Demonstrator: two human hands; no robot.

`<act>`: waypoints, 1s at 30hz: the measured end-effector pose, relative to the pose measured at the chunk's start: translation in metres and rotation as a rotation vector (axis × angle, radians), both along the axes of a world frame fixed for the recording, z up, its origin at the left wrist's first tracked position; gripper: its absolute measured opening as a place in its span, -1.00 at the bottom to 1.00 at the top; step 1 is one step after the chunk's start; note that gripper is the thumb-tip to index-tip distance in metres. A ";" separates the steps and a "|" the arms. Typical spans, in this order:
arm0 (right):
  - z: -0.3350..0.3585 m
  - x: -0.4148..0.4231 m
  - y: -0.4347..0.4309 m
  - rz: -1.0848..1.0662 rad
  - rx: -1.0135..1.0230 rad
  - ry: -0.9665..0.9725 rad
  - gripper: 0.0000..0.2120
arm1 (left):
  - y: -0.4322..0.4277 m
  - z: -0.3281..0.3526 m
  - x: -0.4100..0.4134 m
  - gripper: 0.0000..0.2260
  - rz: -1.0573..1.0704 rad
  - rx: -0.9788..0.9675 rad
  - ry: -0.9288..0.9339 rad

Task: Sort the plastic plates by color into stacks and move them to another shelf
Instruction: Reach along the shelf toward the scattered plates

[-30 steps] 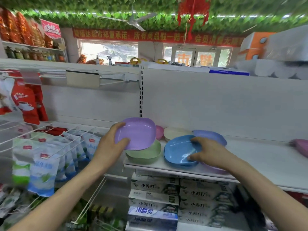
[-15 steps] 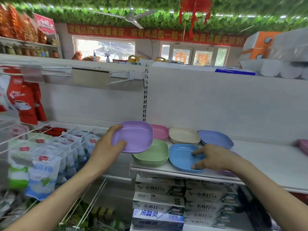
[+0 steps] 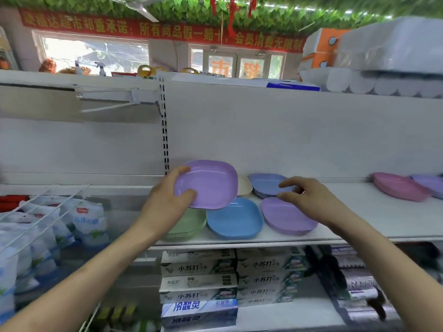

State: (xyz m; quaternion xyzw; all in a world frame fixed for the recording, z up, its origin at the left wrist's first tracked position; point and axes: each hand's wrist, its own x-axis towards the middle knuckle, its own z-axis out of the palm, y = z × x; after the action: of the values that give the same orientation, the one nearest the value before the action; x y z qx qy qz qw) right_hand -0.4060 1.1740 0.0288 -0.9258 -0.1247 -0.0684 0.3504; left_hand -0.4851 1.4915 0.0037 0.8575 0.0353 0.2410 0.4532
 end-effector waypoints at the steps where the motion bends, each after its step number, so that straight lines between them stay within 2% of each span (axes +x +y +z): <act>1: -0.001 0.001 -0.008 -0.031 0.034 -0.025 -0.76 | -0.013 0.001 0.005 -0.45 -0.028 0.017 -0.003; 7: -0.005 0.003 -0.058 -0.099 0.166 -0.101 -0.85 | -0.089 0.008 0.037 -0.51 -0.096 0.172 0.054; 16: -0.018 0.024 -0.137 -0.082 0.185 -0.087 -0.93 | -0.170 0.000 0.068 -0.35 -0.104 0.473 0.317; 19: -0.020 0.031 -0.151 -0.061 0.184 -0.085 -0.93 | -0.184 -0.003 0.071 -0.44 -0.080 0.566 0.364; 23: -0.023 0.041 -0.165 -0.031 0.185 -0.081 -0.92 | -0.198 -0.004 0.070 -0.75 -0.032 0.699 0.398; 30: -0.028 0.057 -0.179 0.025 0.187 -0.067 -0.92 | -0.205 -0.012 0.070 -0.64 -0.011 0.827 0.490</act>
State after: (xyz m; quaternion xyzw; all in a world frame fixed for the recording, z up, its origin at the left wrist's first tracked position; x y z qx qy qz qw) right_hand -0.3494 0.9954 0.0009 -0.8846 -0.1408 -0.1063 0.4316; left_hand -0.4149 1.2863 -0.0081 0.9976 0.0380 0.0233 0.0539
